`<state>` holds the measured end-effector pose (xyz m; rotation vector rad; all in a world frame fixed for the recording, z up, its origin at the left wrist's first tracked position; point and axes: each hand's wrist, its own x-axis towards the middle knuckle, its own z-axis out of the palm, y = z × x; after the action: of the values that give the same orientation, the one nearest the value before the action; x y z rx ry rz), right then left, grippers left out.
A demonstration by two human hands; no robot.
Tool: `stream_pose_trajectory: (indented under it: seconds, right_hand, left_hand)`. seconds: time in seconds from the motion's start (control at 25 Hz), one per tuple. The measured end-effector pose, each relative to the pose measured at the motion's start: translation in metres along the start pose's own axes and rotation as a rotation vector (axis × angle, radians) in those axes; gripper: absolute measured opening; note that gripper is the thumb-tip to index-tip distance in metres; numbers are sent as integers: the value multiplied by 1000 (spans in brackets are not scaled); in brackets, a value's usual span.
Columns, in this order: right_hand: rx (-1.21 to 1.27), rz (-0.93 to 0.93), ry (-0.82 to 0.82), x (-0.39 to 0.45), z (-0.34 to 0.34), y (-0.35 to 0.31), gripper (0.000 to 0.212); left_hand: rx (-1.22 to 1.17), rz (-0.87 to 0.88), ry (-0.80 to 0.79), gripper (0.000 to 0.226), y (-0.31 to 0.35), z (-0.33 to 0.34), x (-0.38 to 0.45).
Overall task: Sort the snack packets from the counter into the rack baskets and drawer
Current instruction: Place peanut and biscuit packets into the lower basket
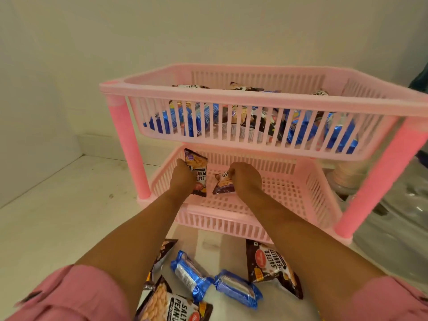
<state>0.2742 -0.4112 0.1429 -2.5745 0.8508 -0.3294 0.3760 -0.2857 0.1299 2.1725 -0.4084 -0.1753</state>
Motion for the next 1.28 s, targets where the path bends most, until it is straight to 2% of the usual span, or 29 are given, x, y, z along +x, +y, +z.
stream_pose_trajectory:
  seconds: [0.08, 0.16, 0.2, 0.32, 0.36, 0.52, 0.68, 0.84, 0.96, 1.04, 1.16, 1.2, 1.28]
  right_hand:
    - [-69, 5, -23, 3, 5, 2, 27]
    - [-159, 15, -67, 4, 8, 7, 25]
    - [-196, 22, -75, 3, 7, 10, 25]
    - [-253, 17, -16, 2, 6, 11, 26]
    - [-261, -2, -22, 3, 7, 8, 31]
    - [-138, -134, -223, 4, 22, 3, 40]
    - [-112, -277, -333, 6, 27, 9, 61]
    - [-254, -324, -445, 13, 35, 12, 79]
    - [-336, -293, -527, 18, 42, 14, 82]
    - [-333, -300, -423, 19, 39, 10, 75]
    - [-266, -338, -26, 19, 28, 5, 44]
    - [-252, -348, 6, 19, 26, 5, 38]
    - [-236, -341, -106, 17, 28, 8, 37]
  left_hand:
    - [136, 21, 84, 43, -4, 3, 3]
    - [352, 90, 162, 41, -8, 6, 3]
    - [455, 113, 135, 39, -10, 8, 3]
    - [729, 159, -183, 35, -13, 15, 1]
    - [782, 163, -242, 35, -14, 17, 1]
    - [784, 188, -214, 36, -18, 18, 5]
    - [858, 187, -349, 50, -19, 22, 6]
    - [858, 153, -379, 58, -20, 22, 9]
    - [834, 153, -338, 60, -19, 22, 8]
    - [785, 170, -247, 62, -17, 21, 6]
    - [813, 183, -285, 72, -15, 21, 8]
    - [855, 162, -318, 74, -16, 21, 11]
    - [934, 105, -350, 74, -19, 22, 17]
